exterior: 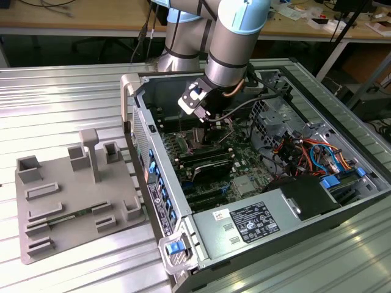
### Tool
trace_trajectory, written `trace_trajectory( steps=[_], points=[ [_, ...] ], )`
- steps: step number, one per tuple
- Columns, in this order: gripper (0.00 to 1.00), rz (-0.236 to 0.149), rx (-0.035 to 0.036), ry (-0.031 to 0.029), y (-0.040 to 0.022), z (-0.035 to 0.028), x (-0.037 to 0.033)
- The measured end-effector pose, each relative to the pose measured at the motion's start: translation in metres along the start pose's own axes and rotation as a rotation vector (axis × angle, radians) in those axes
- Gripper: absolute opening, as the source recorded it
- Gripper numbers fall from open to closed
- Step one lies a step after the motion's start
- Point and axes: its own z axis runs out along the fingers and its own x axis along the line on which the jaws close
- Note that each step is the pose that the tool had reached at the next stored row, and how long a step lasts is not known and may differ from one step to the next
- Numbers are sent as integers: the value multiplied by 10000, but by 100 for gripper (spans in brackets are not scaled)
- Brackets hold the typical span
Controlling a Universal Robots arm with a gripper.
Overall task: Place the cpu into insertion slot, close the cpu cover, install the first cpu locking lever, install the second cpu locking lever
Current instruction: 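Place the cpu into insertion slot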
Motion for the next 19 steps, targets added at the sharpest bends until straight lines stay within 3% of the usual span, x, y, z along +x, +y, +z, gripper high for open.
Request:
trace_trajectory(
  steps=[19],
  points=[
    [55,65,-1,-2,0,1,0]
  ],
)
